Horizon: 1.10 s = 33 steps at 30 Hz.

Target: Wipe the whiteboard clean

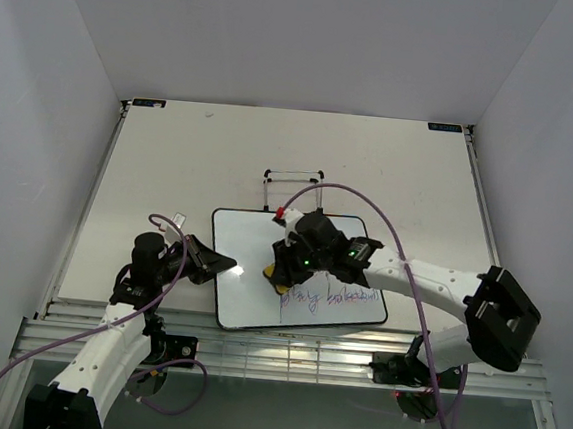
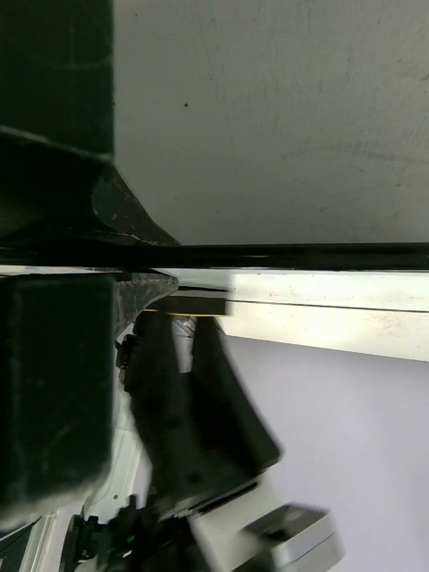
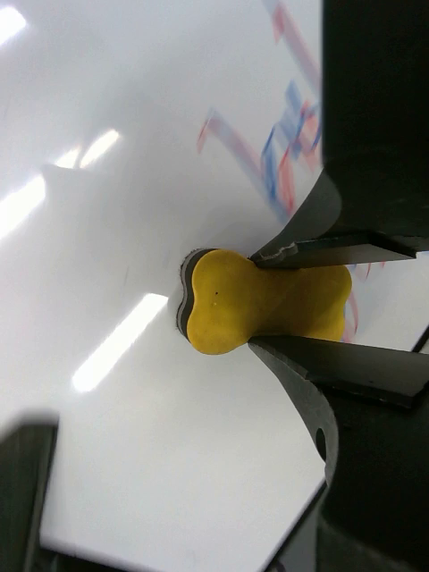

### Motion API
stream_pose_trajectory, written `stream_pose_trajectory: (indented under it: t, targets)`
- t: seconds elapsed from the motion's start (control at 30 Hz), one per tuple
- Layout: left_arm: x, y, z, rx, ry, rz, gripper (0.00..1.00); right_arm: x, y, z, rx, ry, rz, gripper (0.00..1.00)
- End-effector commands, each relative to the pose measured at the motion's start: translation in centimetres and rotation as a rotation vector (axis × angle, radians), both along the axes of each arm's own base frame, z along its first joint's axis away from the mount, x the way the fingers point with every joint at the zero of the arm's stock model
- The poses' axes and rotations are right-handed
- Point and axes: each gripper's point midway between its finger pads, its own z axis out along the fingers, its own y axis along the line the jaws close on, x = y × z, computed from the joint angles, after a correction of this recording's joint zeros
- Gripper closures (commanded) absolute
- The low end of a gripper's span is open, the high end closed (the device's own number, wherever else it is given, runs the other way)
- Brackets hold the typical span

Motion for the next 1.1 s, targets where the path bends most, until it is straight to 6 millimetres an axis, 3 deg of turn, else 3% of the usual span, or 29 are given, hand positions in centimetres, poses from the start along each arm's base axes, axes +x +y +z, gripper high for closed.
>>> stream_pose_trajectory:
  t: [0.0, 0.07, 0.13, 0.3, 0.37, 0.4, 0.47, 0.5, 0.63, 0.67, 0.77, 0.87, 0.93, 0.97, 1.0, 1.03, 1.07]
  targets:
    - [0.7, 0.1, 1.3, 0.018, -0.068, 0.006, 1.00, 1.6, -8.1, -6.6, -0.233, 0.068, -0.138, 0.83]
    - [0.6, 0.0, 1.2, 0.018, -0.069, 0.004, 1.00, 2.6, -9.6, -7.1, -0.236, 0.085, -0.177, 0.83]
    - [0.6, 0.1, 1.1, 0.019, -0.068, 0.004, 1.00, 2.6, -9.3, -6.8, -0.221, 0.095, -0.161, 0.83]
    - [0.5, 0.1, 0.9, 0.023, -0.063, 0.002, 1.00, 2.7, -4.4, -2.9, -0.096, 0.076, -0.088, 0.83]
    - [0.5, 0.1, 1.0, 0.023, -0.068, 0.002, 1.00, 1.9, -2.2, -2.0, -0.075, 0.076, -0.036, 0.83]
    - [0.5, 0.0, 0.9, 0.022, -0.065, 0.001, 1.00, 1.7, -0.1, -0.1, -0.033, 0.055, 0.003, 0.83]
    - [0.5, 0.0, 1.0, 0.022, -0.068, 0.001, 1.00, 1.6, 1.6, 0.1, -0.039, 0.056, 0.028, 0.83]
    - [0.5, 0.0, 1.0, 0.022, -0.067, -0.001, 1.00, 1.6, 3.3, 1.8, -0.007, 0.035, 0.051, 0.83]
    - [0.4, 0.0, 0.9, 0.022, -0.065, -0.003, 1.00, 1.6, 5.6, 1.5, -0.018, 0.042, 0.087, 0.83]
    - [0.3, -0.1, 1.0, 0.021, -0.067, -0.006, 1.00, 1.8, 5.6, 0.7, -0.038, 0.046, 0.083, 0.83]
    - [0.3, 0.0, 0.9, 0.026, -0.066, -0.002, 1.00, 2.2, 4.0, -1.3, -0.080, 0.070, 0.050, 0.84]
    - [0.3, 0.1, 0.7, 0.028, -0.058, 0.004, 1.00, 2.8, 0.0, -4.0, -0.131, 0.119, -0.016, 0.84]
    - [0.3, 0.1, 0.8, 0.026, -0.055, 0.007, 1.00, 4.3, -3.2, -5.1, -0.127, 0.162, -0.097, 0.84]
    - [0.3, 0.1, 0.8, 0.026, -0.055, 0.009, 1.00, 3.5, -6.2, -6.6, -0.148, 0.198, -0.133, 0.84]
    - [0.3, 0.2, 0.8, 0.029, -0.053, 0.018, 1.00, 5.1, -8.6, -7.2, -0.141, 0.217, -0.214, 0.84]
    - [0.3, 0.3, 0.7, 0.032, -0.052, 0.023, 1.00, 5.4, -10.3, -7.2, -0.132, 0.219, -0.254, 0.84]
    - [0.3, 0.4, 0.7, 0.034, -0.051, 0.031, 1.00, 4.4, -12.9, -8.9, -0.165, 0.264, -0.297, 0.84]
